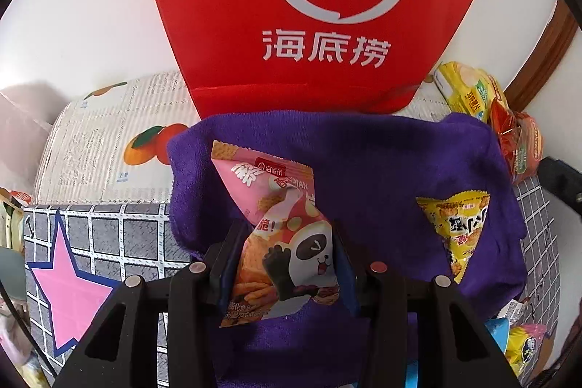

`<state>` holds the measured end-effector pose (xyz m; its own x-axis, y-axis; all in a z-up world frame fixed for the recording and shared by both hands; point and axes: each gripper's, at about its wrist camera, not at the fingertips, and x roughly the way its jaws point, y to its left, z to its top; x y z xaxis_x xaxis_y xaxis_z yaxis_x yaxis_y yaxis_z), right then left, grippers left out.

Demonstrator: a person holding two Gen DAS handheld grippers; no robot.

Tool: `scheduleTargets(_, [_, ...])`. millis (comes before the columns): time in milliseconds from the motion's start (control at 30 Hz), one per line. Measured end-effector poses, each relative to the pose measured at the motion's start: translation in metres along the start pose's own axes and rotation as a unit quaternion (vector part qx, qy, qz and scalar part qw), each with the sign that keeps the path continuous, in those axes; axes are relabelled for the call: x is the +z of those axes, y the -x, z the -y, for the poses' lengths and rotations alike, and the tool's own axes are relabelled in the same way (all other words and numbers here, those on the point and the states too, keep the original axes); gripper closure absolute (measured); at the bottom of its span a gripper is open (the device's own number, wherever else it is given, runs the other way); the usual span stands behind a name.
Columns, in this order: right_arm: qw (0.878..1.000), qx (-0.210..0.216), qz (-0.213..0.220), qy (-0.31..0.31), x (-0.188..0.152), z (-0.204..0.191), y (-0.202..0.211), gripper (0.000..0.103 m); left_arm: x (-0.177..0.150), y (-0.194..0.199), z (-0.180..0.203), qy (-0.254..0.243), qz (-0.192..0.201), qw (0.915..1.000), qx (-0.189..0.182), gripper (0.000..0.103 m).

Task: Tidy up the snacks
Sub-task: 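Carry both packs onto the purple towel and open both tools, then withdraw both tools from the towel back toward the snacks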

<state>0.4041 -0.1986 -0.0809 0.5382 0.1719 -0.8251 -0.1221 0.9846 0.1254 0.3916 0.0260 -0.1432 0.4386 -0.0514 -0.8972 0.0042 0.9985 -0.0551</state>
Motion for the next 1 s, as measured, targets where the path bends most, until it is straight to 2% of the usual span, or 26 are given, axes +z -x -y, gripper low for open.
scheduleTargets(567, [1.000,0.001,0.007,0.019,-0.004,-0.009,0.005,0.024,0.000,-0.007,0.006,-0.006,-0.021,0.9998,-0.005,0.060])
scheduleTargets(633, [1.000,0.000,0.008,0.020,-0.004,-0.009,0.005,0.024,0.000,-0.007,0.007,-0.007,-0.022,0.9997,-0.005,0.057])
scheduleTargets(700, [1.000,0.000,0.010,0.021,-0.004,-0.010,0.007,0.024,0.000,-0.006,0.009,-0.013,-0.021,0.9997,-0.003,0.049])
scheduleTargets(1000, [1.000,0.002,0.019,0.025,-0.004,-0.012,0.015,0.024,0.001,0.008,0.013,-0.018,-0.009,0.9997,0.011,0.045])
